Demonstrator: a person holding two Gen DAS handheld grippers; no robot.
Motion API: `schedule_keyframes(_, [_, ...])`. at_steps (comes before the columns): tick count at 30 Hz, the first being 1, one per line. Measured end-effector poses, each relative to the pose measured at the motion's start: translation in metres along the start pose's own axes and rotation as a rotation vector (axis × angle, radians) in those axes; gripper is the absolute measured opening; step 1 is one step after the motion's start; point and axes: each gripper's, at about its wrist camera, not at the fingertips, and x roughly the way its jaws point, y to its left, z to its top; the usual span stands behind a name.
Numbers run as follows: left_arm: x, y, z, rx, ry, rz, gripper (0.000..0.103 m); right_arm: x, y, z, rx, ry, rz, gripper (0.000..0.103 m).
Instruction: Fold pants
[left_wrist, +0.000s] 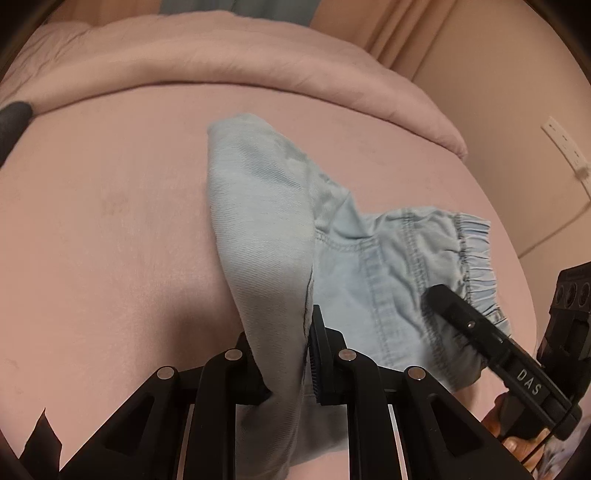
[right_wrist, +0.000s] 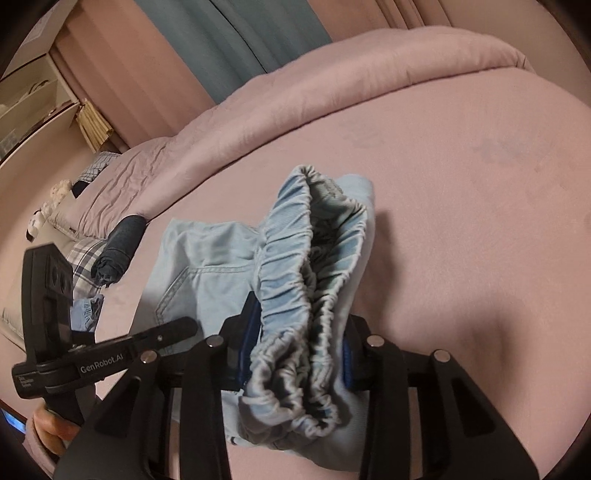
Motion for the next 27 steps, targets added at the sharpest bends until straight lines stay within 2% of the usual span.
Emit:
schedule_keyframes(9, [-0.018,0.005,-0.010,-0.015,-0.014,-0.012,0.015,-0.018,0.026,-0.012,-0.061,-0.020,0.020,0.036])
schedule_keyframes(17, [-0.029,0.007,-0.020,-0.039,-0.032,-0.010,0.015,-0.024,0.043,-0.028,-0.084,-0.001,0.032,0.036])
schedule_keyframes(27, [-0.063,0.034,-0.040,-0.083,-0.093,-0.027,0.015,-0.037,0.086,-0.039,-0.176,-0.001,0.033,0.036])
